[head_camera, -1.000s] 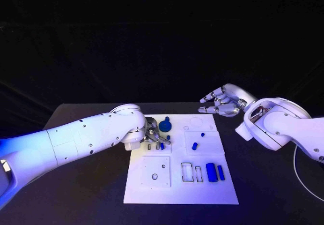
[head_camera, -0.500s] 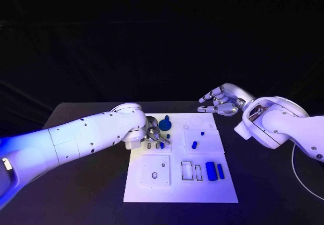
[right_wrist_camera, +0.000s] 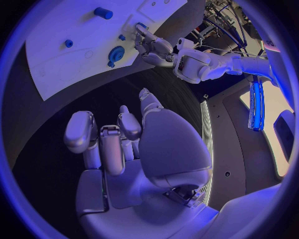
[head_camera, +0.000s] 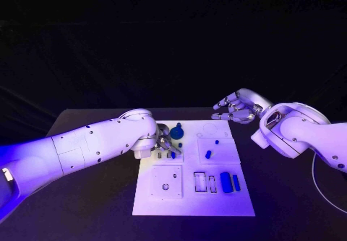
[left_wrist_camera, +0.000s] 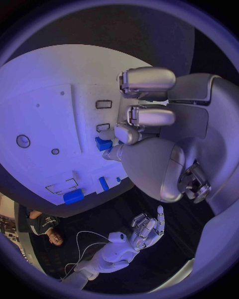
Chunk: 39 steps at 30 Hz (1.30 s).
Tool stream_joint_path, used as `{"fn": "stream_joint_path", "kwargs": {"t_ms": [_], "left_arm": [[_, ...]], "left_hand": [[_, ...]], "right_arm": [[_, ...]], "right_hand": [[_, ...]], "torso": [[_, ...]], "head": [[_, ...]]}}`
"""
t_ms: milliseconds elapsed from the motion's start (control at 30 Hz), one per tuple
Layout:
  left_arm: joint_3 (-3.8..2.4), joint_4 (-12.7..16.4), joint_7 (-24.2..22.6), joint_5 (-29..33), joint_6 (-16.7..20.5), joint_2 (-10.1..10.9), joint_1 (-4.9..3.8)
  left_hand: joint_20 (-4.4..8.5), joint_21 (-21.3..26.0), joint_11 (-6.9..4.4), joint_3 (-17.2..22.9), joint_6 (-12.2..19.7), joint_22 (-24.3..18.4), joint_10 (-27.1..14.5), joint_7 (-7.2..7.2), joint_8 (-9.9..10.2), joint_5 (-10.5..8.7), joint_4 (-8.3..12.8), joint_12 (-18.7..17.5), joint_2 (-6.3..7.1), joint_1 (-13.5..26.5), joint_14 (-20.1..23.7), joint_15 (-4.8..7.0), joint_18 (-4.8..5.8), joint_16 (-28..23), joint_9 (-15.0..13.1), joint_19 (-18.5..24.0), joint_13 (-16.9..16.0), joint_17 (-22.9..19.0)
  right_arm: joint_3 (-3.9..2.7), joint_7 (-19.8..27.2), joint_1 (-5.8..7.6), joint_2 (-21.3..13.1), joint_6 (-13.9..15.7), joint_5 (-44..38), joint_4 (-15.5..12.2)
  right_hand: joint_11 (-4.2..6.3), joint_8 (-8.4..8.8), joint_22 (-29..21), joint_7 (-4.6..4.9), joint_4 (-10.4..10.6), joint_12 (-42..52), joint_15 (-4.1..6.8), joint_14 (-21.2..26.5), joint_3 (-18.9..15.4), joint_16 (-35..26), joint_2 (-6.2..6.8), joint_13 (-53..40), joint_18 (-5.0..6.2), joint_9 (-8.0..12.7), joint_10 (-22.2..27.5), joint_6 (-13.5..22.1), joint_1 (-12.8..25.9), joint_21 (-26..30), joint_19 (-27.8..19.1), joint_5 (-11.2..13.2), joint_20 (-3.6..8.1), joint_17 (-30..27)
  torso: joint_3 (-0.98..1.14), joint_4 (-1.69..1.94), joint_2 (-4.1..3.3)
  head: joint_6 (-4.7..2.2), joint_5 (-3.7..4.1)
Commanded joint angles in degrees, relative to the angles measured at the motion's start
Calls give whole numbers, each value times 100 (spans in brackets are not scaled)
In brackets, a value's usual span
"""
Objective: Assemble the parts on the task board
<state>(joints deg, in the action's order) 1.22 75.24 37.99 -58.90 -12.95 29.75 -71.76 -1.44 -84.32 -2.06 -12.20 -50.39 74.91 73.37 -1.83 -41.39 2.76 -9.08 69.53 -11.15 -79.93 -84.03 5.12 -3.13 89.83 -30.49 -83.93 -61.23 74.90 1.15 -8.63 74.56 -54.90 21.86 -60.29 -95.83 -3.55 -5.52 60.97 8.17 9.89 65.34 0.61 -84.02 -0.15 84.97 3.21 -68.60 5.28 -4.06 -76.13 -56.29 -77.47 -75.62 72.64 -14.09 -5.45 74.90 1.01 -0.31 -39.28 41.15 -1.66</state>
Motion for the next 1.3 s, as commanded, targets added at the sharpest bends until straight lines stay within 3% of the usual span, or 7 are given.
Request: {"fn": "stream_joint_path", "kwargs": {"t_ms": [33, 200, 500, 533, 567, 833, 1300], "left_arm": [[15, 15, -8, 34, 4, -2, 14], [14, 57, -43, 170, 107, 33, 16], [5, 229, -86, 409, 384, 209, 19], [4, 250, -88, 419, 418, 233, 19], [3, 275, -90, 429, 460, 261, 19], [2, 437, -102, 261, 829, 400, 26], [14, 502, -79, -143, 951, 452, 99]], "left_hand": [[64, -14, -44, 308, 100, 575, -47, 42, 61, 16, 259, -62, -190, -501, -597, 57, 99, 17, 6, -183, 32, 1510], [72, -16, -8, 643, 165, 585, -99, -7, 139, 15, 437, -146, -200, -757, -597, 40, 103, 17, 30, -183, 84, 1510], [27, -17, 42, 1395, 138, 610, -85, -68, 202, 24, 412, -219, 128, -595, -597, 2, 104, 17, 22, -182, 124, 1510], [21, -17, 43, 1633, 132, 616, -77, -67, 206, 19, 390, -222, 243, -523, -597, 2, 105, 17, 11, -182, 121, 1510], [2, -17, 46, 2360, 113, 634, -55, -64, 216, 6, 324, -230, 595, -305, -597, 2, 107, 17, -21, -185, 112, 1510], [15, -44, 45, 4170, 87, 714, 62, -64, 88, 6, 260, -144, 1385, 381, -597, -12, 117, 17, -200, -220, 6, 1510], [18, -57, 36, 4679, 102, 754, 107, -55, 4, 3, 367, -104, 1553, 635, -597, -7, 124, 17, -300, -237, -40, 1510]], "right_arm": [[1, -1, -5, 18, -74, -19, 13], [2, 7, -10, 39, -77, -14, 33], [5, 15, -16, 47, -84, 0, 47], [6, 15, -16, 45, -84, 1, 48], [6, 14, -17, 44, -85, 3, 49], [8, 28, -19, 44, -87, 23, 57], [13, 44, -27, 42, -108, 45, 65]], "right_hand": [[35, -26, -6, -2, -6, -8, 30, -386, -28, -36, -45, 0, 76, -6, 6, -41, -9, 26, -47, -27, 2, 545], [36, -27, -5, -3, -7, -11, 31, -386, -28, -38, -50, 4, 76, -6, 8, -41, -16, 27, -46, -35, 3, 543], [36, -28, -18, -2, -7, -11, 31, -385, -29, -41, -55, 4, 78, -5, 8, -41, -23, 34, -54, -46, 4, 539], [36, -28, -24, -2, -6, -15, 31, -385, -29, -42, -56, 8, 79, -5, 11, -41, -23, 37, -57, -48, 4, 537], [36, -28, -26, -2, -6, -16, 31, -385, -29, -43, -56, 9, 80, -5, 11, -41, -23, 38, -58, -48, 4, 535], [35, -28, -36, -2, -2, -17, 31, -383, -32, -48, -60, 11, 82, -5, 13, -40, -22, 43, -64, -56, 4, 527], [34, -29, -41, -1, 3, -19, 31, -382, -35, -50, -63, 13, 83, -5, 14, -40, -19, 47, -67, -62, 5, 523]], "torso": [[2, 0, 2], [1, -1, -1], [6, 1, 2], [6, 3, 4], [7, 5, 7], [5, 24, 4], [0, 8, -4]], "head": [[7, 5], [9, 7], [15, 18], [14, 21], [13, 22], [16, 9], [31, -30]]}}
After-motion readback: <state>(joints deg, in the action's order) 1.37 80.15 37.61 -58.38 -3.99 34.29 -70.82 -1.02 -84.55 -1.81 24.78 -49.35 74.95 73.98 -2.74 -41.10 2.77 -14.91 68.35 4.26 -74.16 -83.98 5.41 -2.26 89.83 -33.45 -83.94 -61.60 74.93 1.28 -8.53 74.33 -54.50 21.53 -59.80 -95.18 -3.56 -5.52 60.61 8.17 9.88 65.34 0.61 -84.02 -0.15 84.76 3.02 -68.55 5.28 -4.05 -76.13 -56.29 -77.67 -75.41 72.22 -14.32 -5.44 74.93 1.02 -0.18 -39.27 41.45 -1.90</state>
